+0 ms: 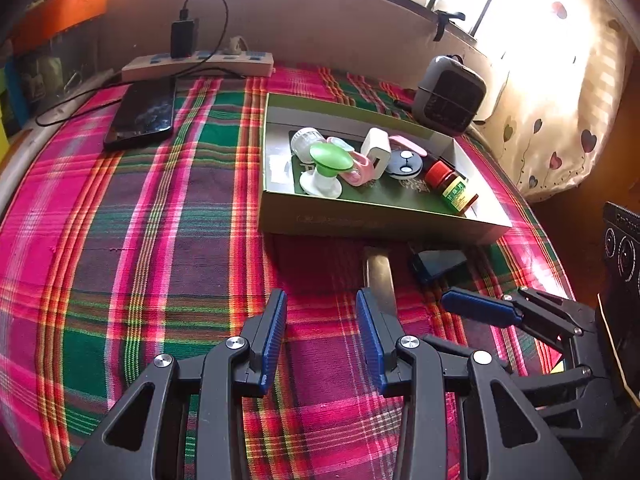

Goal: Organize rigid objects
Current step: 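Grasp the black rectangular lighter with the left gripper while the right gripper grasps the blue USB tester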

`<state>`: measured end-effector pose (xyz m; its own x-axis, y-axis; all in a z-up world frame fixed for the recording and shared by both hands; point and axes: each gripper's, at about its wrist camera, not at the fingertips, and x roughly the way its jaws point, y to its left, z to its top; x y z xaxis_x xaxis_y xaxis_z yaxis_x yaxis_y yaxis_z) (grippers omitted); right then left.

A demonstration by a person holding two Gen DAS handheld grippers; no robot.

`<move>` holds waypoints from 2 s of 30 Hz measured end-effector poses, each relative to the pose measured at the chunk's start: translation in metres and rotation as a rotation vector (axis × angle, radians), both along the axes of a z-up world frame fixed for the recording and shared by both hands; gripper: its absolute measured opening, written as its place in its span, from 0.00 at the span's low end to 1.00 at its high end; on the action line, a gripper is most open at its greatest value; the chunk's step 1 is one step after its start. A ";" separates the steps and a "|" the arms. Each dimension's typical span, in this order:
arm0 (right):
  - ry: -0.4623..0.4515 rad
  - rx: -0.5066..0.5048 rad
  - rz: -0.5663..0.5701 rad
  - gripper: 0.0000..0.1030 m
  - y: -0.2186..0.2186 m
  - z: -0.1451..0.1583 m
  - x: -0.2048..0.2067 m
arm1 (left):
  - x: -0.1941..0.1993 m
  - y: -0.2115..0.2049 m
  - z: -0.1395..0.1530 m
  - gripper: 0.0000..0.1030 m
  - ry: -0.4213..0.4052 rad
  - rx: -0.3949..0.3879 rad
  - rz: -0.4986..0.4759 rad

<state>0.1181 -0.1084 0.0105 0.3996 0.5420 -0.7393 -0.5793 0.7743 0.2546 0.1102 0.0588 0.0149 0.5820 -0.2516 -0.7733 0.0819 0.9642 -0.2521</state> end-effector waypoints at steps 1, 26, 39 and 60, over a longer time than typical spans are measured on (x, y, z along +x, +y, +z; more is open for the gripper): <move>-0.006 0.000 -0.017 0.48 -0.006 0.001 0.001 | 0.000 -0.002 -0.001 0.34 0.002 -0.001 -0.008; -0.090 -0.056 0.075 0.48 -0.014 0.009 0.043 | -0.005 -0.041 -0.004 0.44 0.015 0.100 -0.103; -0.106 -0.135 0.146 0.48 -0.003 0.009 0.042 | -0.005 -0.038 -0.003 0.44 0.015 0.103 -0.100; -0.196 -0.321 0.240 0.48 0.021 -0.003 0.030 | -0.008 -0.033 -0.003 0.44 0.014 0.085 -0.094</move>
<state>0.1485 -0.0873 0.0073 0.4401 0.3921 -0.8078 -0.7655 0.6341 -0.1093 0.1021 0.0257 0.0121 0.5475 -0.2377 -0.8023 0.1702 0.9704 -0.1714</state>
